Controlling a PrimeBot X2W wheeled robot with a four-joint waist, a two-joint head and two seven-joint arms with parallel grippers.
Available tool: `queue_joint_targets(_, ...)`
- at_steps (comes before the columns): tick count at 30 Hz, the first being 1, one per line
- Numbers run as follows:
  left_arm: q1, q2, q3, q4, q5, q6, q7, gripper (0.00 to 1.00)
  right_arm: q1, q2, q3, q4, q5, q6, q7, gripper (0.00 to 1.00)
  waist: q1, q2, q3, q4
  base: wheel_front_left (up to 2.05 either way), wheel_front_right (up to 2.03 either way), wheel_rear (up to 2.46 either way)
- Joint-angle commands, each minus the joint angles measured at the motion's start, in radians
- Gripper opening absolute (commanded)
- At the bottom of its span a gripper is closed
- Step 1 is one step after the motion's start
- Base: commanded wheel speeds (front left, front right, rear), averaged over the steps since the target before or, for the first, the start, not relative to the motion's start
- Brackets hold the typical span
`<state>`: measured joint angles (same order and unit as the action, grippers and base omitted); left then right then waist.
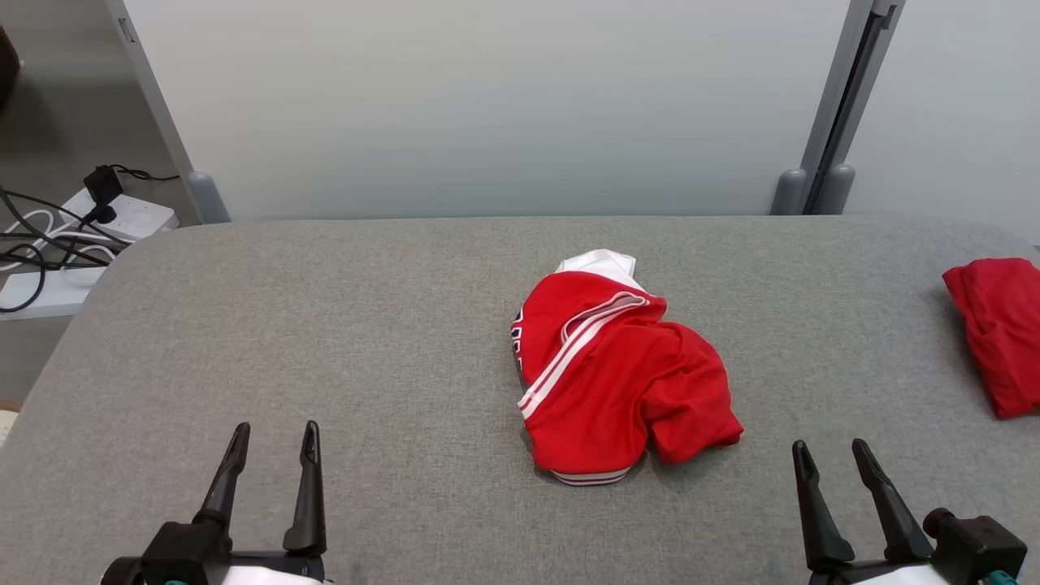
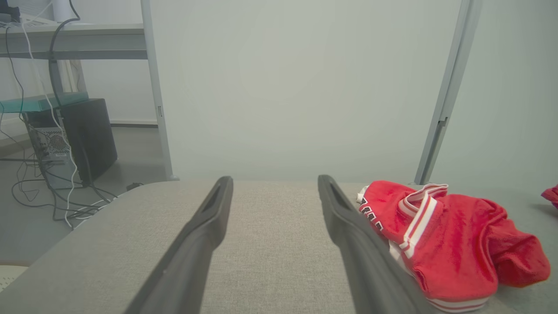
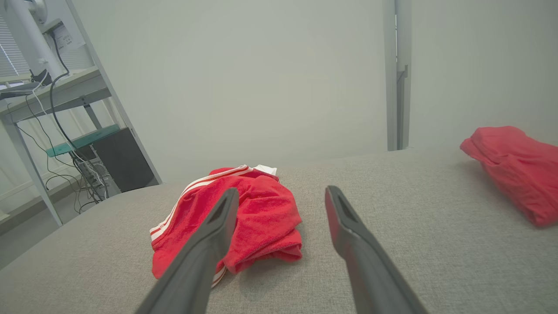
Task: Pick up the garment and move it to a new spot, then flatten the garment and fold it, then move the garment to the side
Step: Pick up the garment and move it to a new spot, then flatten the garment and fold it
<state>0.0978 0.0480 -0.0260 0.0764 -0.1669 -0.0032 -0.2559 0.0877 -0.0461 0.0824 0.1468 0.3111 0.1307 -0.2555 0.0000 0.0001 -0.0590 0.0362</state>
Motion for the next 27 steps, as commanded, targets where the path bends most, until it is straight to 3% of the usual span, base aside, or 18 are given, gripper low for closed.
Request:
queue_joint_targets(1,-0.027,0.003,0.024,-0.023,-0.001,0.001,-0.006,1.0,-0.028,-0.008,0.025,-0.019,-0.002,0.0,-0.006,1.0,0.0,-0.0001,0.001,-0.001,0.0,0.0,0.0)
queue_joint_targets(27,-0.037,0.002,0.003,-0.005,-0.02,0.017,-0.006,1.0,-0.041,-0.005,0.051,-0.021,-0.002,0.0,-0.006,1.0,0.0,-0.0001,0.002,-0.01,0.0,0.0,0.0)
